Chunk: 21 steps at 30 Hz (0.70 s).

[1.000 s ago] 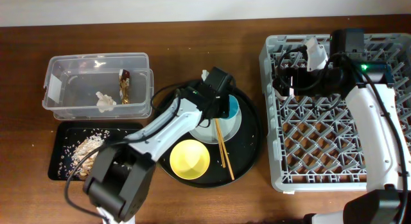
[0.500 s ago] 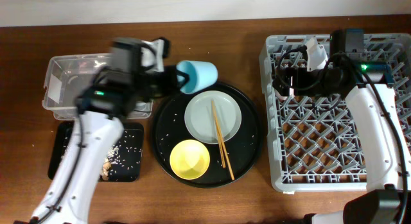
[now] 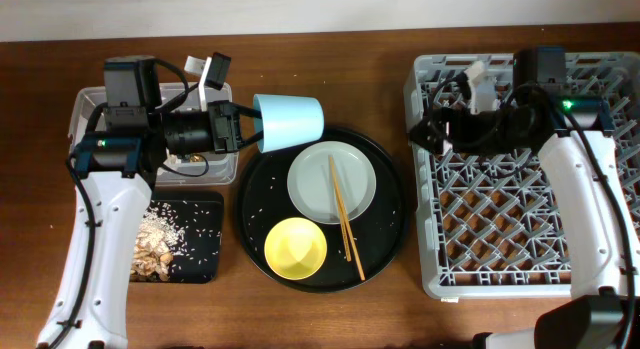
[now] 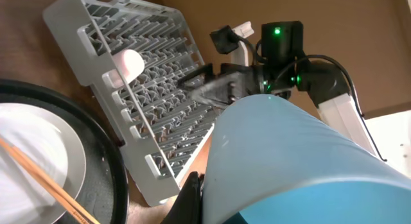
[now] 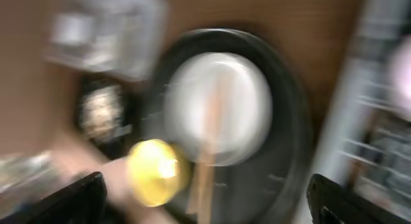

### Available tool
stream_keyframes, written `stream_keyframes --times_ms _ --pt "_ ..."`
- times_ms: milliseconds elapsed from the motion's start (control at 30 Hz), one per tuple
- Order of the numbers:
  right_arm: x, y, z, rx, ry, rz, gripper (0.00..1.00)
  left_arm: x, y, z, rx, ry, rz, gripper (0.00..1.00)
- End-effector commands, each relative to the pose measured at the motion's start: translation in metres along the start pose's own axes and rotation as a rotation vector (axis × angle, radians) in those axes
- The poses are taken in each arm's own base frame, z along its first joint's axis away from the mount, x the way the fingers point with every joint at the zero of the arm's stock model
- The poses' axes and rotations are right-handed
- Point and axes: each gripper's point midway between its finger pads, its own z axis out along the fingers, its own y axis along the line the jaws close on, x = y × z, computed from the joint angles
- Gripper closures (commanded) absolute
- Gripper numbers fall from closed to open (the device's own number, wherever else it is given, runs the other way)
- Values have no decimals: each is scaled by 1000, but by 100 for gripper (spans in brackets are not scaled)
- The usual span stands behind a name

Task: Sort waste into correct bins and load items into the dishwasher rack
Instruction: 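Lift the blue cup and hand it to the right gripper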

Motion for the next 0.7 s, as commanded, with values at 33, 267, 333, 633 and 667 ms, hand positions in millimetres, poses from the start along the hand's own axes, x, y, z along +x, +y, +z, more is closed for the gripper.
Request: stream_keyframes --times_ms 33,267,333,633,667 --pt "-6 111 -40 -660 -119 -226 1 2 -13 1 50 16 39 100" --pt "-3 136 -51 -803 -133 -263 1 8 -21 7 82 43 46 100" --pt "3 146 -45 -824 -103 -278 0 11 -27 16 102 62 79 100" --pt "25 180 -29 -892 -10 -338 4 29 -52 46 172 143 166 100" --pt "27 183 -27 -898 -1 -343 5 29 -54 48 177 143 177 100"
